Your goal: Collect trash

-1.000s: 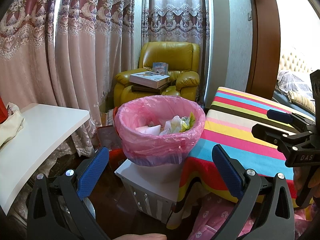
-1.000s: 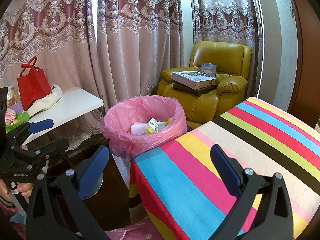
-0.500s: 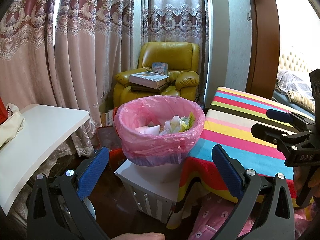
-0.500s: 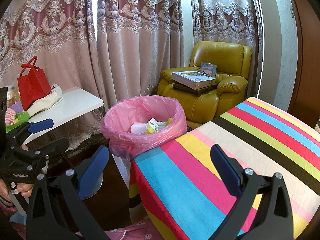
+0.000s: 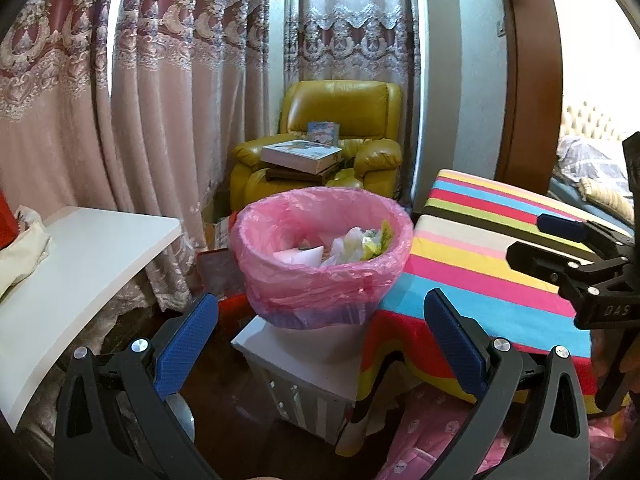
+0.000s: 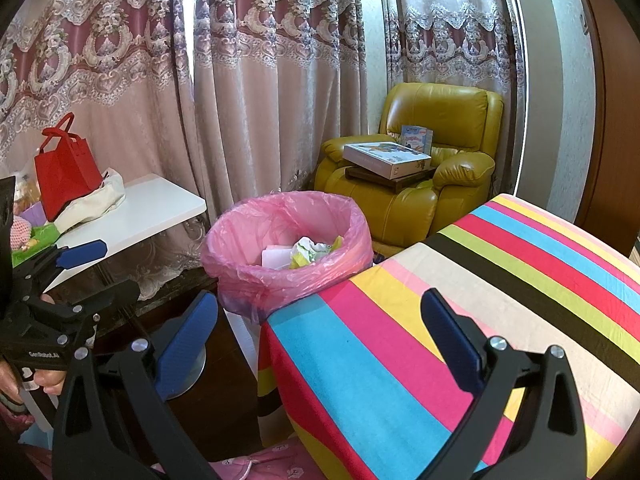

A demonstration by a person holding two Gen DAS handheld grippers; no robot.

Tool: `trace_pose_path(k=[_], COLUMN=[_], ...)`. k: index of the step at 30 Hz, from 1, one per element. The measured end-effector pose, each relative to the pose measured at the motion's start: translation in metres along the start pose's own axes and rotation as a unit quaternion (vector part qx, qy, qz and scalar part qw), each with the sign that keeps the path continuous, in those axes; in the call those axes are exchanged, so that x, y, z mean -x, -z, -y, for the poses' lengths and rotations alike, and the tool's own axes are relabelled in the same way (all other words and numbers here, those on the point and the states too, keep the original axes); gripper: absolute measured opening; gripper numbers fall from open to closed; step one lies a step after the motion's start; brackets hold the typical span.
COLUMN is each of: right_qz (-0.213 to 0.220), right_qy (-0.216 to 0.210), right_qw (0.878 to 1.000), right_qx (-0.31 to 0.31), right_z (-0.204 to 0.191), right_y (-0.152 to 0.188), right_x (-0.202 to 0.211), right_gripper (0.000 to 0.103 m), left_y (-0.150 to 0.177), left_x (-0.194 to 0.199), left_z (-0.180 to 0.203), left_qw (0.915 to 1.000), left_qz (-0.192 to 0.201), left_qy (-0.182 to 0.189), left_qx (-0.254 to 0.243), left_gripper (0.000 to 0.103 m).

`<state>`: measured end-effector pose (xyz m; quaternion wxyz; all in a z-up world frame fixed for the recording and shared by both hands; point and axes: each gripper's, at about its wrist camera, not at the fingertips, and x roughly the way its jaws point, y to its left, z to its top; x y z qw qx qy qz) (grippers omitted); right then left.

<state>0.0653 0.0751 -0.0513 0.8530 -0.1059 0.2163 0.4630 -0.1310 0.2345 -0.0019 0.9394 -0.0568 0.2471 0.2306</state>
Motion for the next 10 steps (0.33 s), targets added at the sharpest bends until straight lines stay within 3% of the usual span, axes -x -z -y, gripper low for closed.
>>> trace_pose_path(k=[10], right_qz=[0.008], right_qy=[0.008], right_qw=[1.0], right_qx=[-0.01], right_z=[0.0089], right_y=[0.0034], right_x=[0.0083], right_gripper=[0.099], left_y=[-0.0073], left_x=[-0.0091], left_z=[0.0076], left_qw=[0.9999], left_qz=[-0.012], left_qy=[0.007], left_qx=[-0.006], left_gripper=[0.096])
